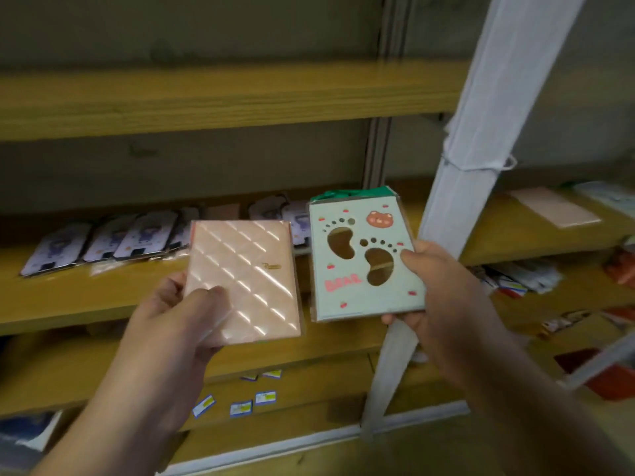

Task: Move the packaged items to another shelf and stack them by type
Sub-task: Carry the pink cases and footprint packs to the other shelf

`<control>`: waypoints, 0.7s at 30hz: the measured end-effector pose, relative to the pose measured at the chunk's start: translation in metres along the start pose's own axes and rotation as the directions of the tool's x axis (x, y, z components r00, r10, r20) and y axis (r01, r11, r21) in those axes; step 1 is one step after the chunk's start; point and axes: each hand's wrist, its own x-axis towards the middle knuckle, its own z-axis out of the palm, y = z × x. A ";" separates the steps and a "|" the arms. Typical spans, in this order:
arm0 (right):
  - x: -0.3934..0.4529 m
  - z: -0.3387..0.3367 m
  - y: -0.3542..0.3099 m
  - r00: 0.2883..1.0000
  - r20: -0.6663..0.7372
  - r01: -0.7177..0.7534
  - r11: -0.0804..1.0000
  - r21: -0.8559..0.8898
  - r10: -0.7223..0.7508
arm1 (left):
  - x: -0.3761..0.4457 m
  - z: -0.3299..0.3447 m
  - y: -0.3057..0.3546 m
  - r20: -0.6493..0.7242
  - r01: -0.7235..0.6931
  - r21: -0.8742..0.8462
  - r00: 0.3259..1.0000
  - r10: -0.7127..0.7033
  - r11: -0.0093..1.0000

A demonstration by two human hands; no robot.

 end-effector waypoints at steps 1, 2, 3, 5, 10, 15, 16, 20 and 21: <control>-0.009 -0.012 0.000 0.999 0.021 -0.050 0.998 0.039 0.049 | -0.012 0.010 -0.003 0.001 -0.004 0.003 1.000 0.004 1.000; -0.015 -0.025 0.005 0.997 0.030 -0.080 0.992 0.093 0.077 | -0.022 0.019 -0.007 0.006 -0.011 0.006 1.000 0.011 1.000; -0.020 -0.039 0.007 0.993 0.053 -0.110 0.988 0.112 0.105 | -0.033 0.029 -0.010 0.012 -0.019 0.004 1.000 0.019 1.000; -0.029 -0.069 0.013 0.992 0.085 -0.105 0.984 0.146 0.093 | -0.051 0.050 -0.016 0.015 -0.041 -0.008 0.999 0.041 0.999; -0.037 -0.151 0.030 0.996 -0.011 -0.088 0.977 0.195 0.092 | -0.084 0.107 -0.039 0.063 -0.040 -0.032 0.997 0.042 0.999; -0.043 -0.227 0.052 0.995 -0.032 0.097 0.924 0.371 -0.091 | -0.094 0.174 -0.057 0.182 0.049 0.003 0.982 -0.049 0.999; -0.041 -0.240 0.056 0.993 -0.057 0.120 0.924 0.364 -0.106 | -0.092 0.187 -0.061 0.198 0.060 0.019 0.978 -0.063 0.998; -0.020 -0.285 0.063 0.987 -0.140 0.128 0.918 0.376 -0.080 | -0.082 0.240 -0.079 0.286 0.108 0.063 0.950 -0.122 0.992; -0.012 -0.294 0.066 0.986 -0.163 0.104 0.922 0.372 -0.046 | -0.077 0.252 -0.085 0.298 0.120 0.066 0.945 -0.135 0.991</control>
